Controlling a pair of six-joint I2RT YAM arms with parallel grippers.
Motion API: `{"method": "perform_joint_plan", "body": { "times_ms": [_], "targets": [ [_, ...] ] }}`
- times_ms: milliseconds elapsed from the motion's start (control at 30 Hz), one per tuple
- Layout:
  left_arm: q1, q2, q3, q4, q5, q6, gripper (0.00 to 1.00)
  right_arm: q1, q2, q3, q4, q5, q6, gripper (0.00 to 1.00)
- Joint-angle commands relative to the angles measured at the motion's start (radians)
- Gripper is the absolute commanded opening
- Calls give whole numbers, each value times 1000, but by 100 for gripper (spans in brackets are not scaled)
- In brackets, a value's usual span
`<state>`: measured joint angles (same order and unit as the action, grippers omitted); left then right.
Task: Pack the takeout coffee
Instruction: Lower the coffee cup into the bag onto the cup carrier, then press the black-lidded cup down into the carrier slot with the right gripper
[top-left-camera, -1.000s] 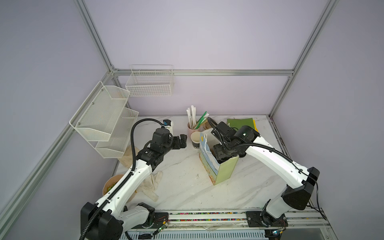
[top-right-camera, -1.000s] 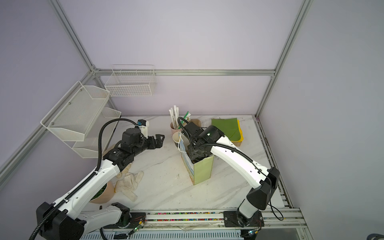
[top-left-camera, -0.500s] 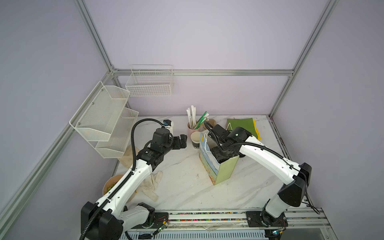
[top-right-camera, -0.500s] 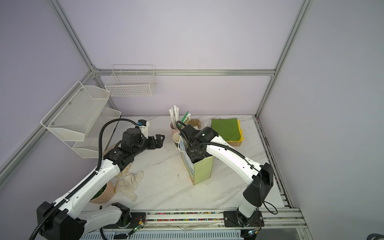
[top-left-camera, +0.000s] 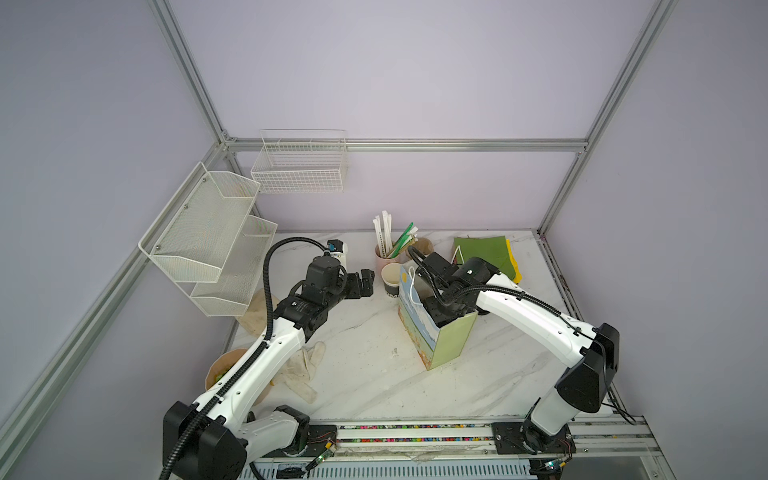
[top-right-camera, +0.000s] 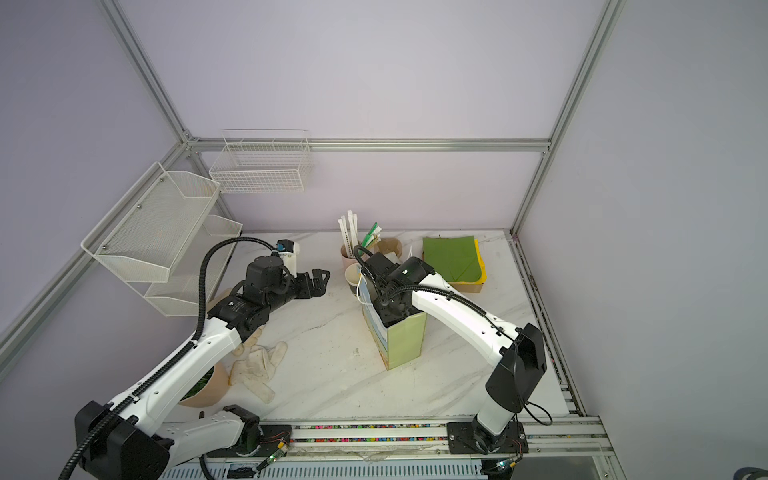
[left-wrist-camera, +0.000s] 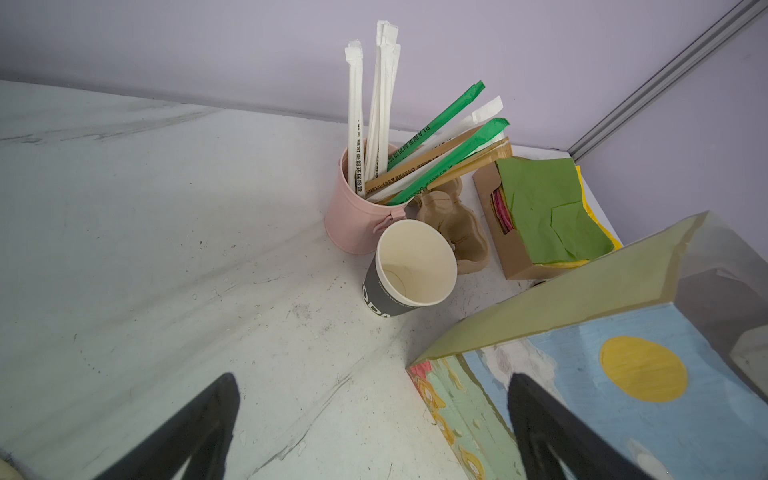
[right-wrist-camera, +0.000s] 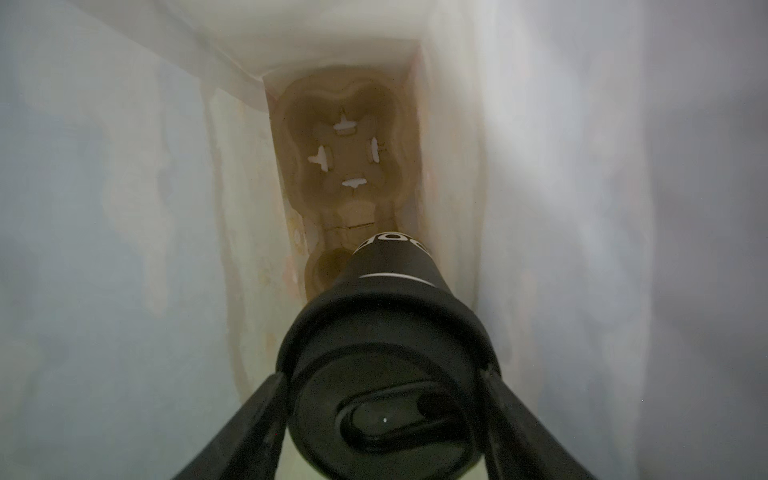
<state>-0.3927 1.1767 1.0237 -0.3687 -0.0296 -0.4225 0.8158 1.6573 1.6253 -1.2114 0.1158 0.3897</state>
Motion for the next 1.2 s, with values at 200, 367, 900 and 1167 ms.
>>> {"method": "perform_joint_plan", "body": {
  "times_ms": [200, 367, 900, 1167],
  "targets": [
    [8, 2, 42, 16, 8, 27, 100, -18, 17, -35, 18, -10, -20, 71],
    [8, 3, 44, 15, 8, 27, 100, -18, 22, -41, 22, -18, -21, 71],
    [8, 7, 45, 14, 8, 28, 100, -18, 40, -108, 64, -26, -26, 71],
    [8, 8, 45, 14, 9, 28, 100, -23, 52, -164, 95, -29, -26, 71]
  ]
}}
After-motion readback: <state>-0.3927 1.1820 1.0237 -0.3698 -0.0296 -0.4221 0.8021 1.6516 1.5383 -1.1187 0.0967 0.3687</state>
